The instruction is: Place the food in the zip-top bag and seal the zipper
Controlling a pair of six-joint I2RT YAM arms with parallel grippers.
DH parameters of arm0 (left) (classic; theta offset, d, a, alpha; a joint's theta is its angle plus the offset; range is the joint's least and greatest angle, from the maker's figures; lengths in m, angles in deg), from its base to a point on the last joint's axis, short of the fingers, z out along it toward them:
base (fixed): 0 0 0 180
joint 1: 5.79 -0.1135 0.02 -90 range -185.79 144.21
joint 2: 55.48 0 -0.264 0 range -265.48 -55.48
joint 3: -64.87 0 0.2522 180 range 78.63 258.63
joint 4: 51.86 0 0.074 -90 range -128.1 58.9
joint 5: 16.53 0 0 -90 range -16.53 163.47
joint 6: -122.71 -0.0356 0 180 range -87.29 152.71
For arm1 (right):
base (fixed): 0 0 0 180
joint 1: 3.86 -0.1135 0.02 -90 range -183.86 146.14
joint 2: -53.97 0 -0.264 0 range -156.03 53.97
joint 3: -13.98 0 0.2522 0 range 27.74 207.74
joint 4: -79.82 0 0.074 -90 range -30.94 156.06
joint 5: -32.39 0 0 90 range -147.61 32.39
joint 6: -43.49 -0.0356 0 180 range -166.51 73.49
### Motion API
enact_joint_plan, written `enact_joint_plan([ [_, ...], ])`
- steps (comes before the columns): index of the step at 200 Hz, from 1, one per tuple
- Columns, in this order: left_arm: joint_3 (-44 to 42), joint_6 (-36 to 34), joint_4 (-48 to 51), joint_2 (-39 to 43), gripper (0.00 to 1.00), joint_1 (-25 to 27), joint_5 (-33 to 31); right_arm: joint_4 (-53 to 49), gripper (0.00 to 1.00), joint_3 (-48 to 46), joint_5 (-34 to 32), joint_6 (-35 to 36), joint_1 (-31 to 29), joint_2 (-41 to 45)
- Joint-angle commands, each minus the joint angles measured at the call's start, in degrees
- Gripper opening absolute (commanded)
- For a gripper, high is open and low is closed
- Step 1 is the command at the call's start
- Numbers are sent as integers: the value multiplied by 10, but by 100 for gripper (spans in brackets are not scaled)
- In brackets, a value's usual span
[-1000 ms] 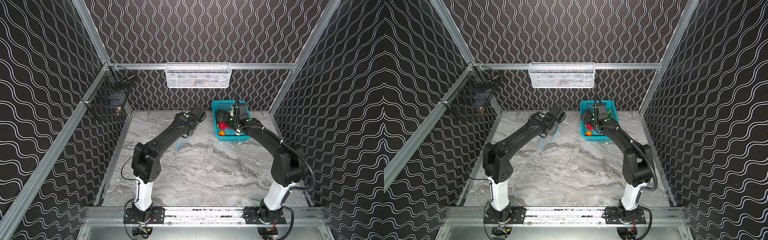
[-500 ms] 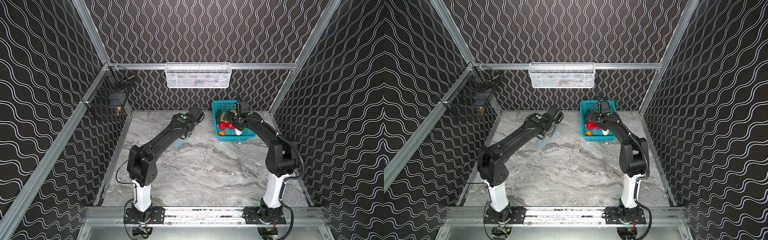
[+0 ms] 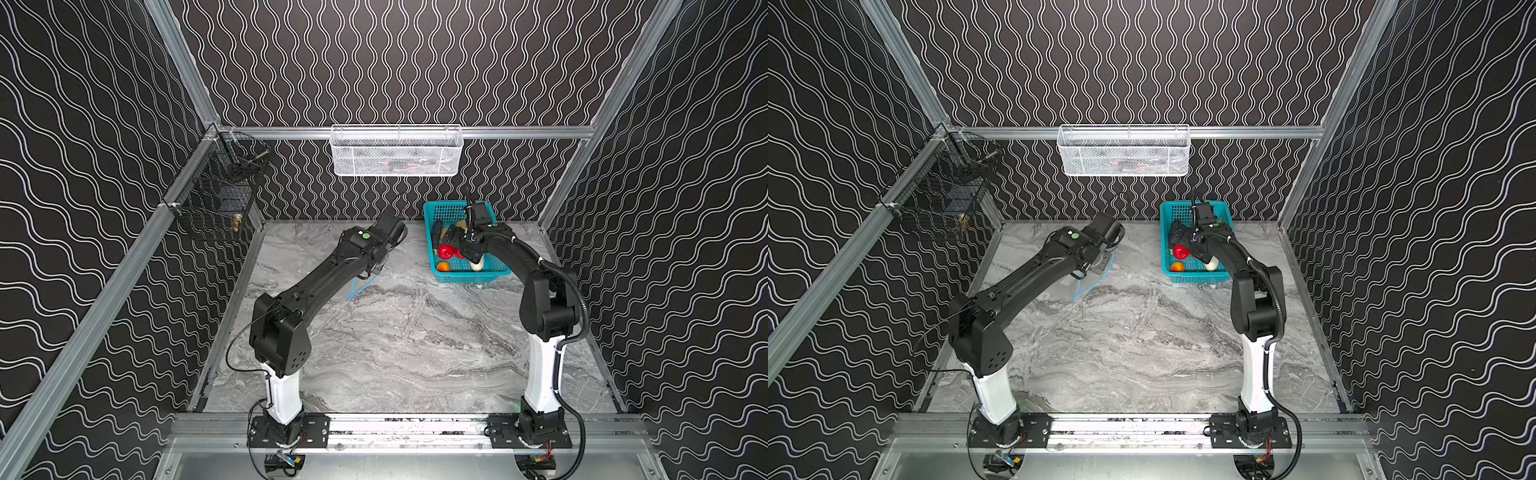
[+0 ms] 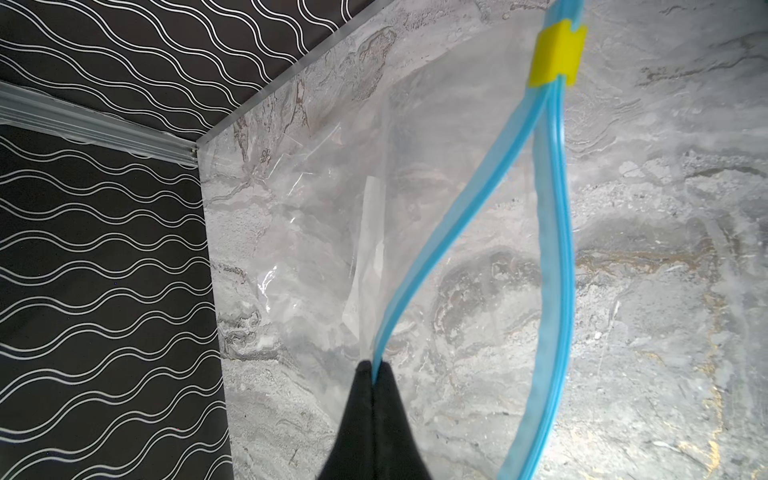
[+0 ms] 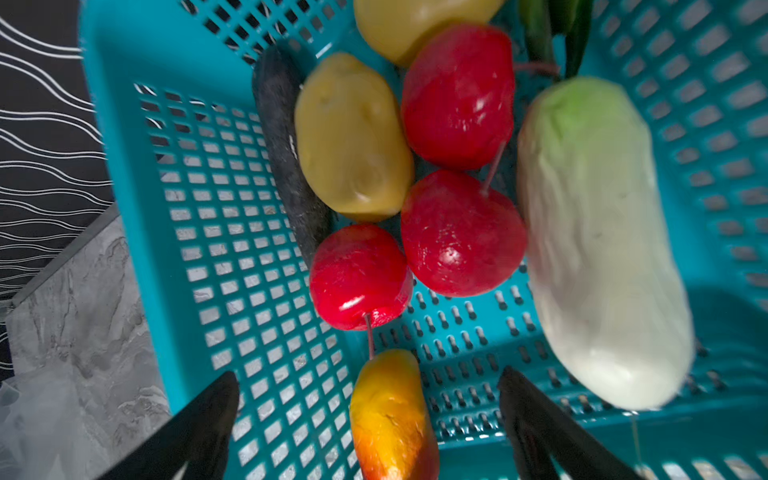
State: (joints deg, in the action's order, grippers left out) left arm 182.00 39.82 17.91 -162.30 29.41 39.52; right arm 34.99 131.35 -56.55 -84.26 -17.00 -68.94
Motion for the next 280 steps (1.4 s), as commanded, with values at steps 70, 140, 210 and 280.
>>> enact_joint_plan([
  [70,-2,-5,-9,12,0,-2,-1,28,84,31,49,-19,1,-56],
  [140,-4,5,-6,10,0,-2,19,19,73,61,53,-21,4,-83],
  [210,-15,0,-15,18,0,-2,18,25,70,71,68,-28,9,-97],
  [280,-21,-2,-19,23,0,-3,15,22,62,98,88,-28,14,-121],
])
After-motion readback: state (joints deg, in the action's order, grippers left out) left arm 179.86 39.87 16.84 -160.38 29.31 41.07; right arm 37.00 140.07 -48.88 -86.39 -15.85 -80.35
